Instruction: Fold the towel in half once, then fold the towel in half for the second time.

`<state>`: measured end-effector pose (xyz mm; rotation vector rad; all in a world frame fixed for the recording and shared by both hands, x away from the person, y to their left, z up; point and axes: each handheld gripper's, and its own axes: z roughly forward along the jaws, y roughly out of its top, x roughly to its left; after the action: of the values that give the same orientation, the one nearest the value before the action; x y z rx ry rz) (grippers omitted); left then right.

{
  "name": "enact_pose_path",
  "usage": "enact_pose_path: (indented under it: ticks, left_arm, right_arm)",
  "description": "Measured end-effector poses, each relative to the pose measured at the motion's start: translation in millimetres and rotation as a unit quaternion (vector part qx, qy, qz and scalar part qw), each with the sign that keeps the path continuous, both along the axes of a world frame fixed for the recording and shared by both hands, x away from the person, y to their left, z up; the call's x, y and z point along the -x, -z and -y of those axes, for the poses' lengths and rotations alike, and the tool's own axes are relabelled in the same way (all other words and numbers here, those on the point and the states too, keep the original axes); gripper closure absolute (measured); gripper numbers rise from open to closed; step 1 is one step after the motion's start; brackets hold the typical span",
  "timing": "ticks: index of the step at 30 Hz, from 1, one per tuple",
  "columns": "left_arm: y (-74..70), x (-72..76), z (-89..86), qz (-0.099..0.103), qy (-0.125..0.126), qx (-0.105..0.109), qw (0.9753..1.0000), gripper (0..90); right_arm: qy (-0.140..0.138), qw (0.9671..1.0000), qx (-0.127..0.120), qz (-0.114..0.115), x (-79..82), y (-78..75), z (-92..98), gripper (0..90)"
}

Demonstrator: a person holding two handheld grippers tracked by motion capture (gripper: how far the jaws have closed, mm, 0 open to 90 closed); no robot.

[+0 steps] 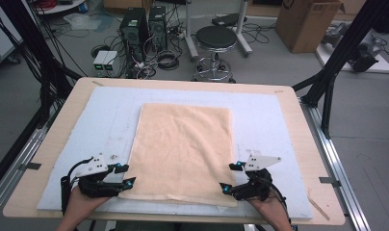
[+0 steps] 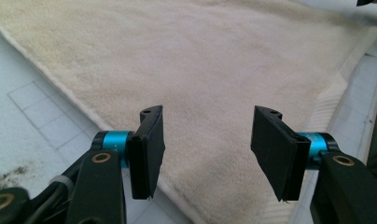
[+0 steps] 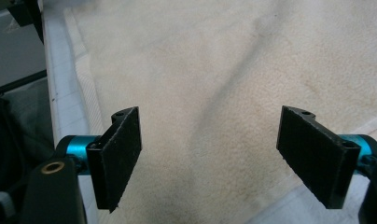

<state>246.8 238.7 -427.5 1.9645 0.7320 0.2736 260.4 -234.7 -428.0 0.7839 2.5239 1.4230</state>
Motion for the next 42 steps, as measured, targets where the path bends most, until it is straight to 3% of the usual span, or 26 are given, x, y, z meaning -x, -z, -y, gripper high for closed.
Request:
enact_pose_path:
  ticks: [5, 9, 17, 28, 37, 42]
  left_arm:
    - [-4.2, -5.8, 1.3, -0.011, -0.003, 0.006, 0.9999, 41.9]
    - [-8.4, -12.3, 2.3, -0.015, -0.006, 0.011, 0.9998, 41.7]
    - [-16.5, -25.8, 7.4, -0.011, -0.006, 0.020, 0.9997, 41.5]
    - [-21.2, -35.9, 10.1, -0.013, -0.004, 0.016, 0.9998, 41.7]
    - [-32.4, -55.8, 14.9, -0.002, -0.008, 0.017, 0.9998, 41.7]
    - [-33.2, -73.0, 13.6, -0.008, -0.018, 0.023, 0.9995, 42.2]
  right_arm:
    - [0.006, 0.9999, -0.003, -0.013, -8.0, -1.9, 0.1, 18.7]
    - [0.003, 1.0000, 0.000, -0.008, -11.9, -4.4, -0.6, 18.7]
    - [0.008, 0.9999, -0.003, -0.009, -20.4, -11.1, -2.8, 18.7]
    - [0.014, 0.9999, 0.000, -0.009, -31.4, -13.6, -4.1, 18.7]
    - [0.026, 0.9995, -0.012, -0.011, -56.5, -20.0, -2.3, 19.0]
    - [0.041, 0.9990, -0.012, -0.013, -73.2, -22.5, -0.2, 19.2]
